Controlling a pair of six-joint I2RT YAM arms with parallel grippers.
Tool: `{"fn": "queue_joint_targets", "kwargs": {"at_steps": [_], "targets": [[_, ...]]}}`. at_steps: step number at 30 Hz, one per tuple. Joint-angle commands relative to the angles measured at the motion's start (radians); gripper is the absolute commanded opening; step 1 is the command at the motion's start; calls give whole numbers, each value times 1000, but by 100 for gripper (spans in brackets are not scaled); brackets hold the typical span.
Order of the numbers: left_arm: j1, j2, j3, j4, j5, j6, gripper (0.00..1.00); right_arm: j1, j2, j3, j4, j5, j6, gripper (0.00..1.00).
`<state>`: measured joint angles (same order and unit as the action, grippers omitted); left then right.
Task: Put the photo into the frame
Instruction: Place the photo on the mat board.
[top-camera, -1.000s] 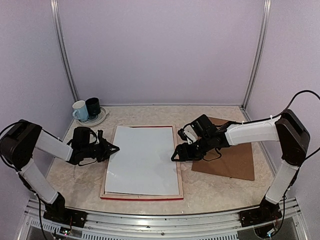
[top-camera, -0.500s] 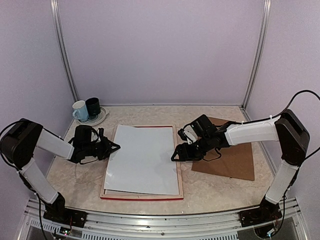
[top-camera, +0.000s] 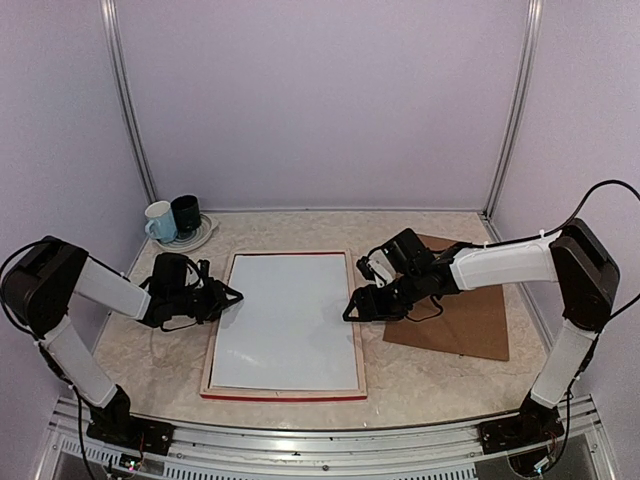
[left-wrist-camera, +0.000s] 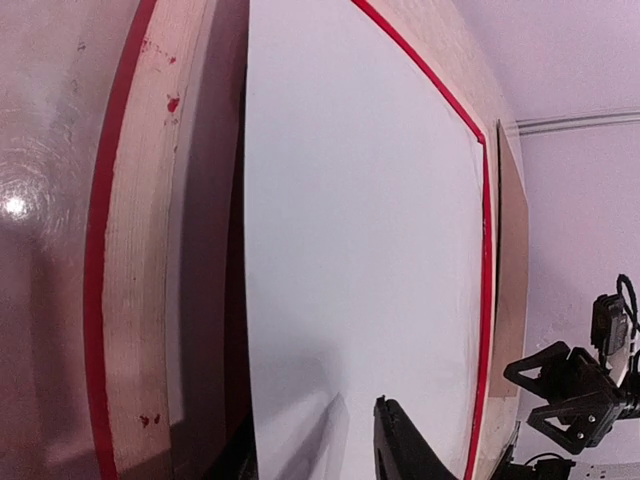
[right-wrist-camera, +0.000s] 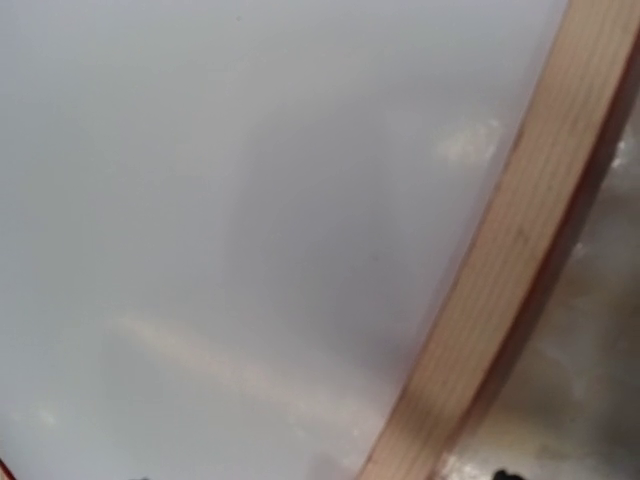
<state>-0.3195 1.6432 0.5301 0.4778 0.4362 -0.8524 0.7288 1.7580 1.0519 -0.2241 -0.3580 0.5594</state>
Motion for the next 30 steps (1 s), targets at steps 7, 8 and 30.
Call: {"fn": "queue_joint_targets", "kwargs": {"at_steps": [7, 8, 30], "targets": [[-27, -71, 72, -134, -89, 68, 51, -9, 5, 2, 26, -4, 2, 73], [-28, -78, 80, -150, -97, 75, 54, -9, 5, 1, 25, -6, 2, 73], [-53, -222, 97, -376, -360, 175, 98, -12, -19, -18, 22, 11, -2, 72]]}}
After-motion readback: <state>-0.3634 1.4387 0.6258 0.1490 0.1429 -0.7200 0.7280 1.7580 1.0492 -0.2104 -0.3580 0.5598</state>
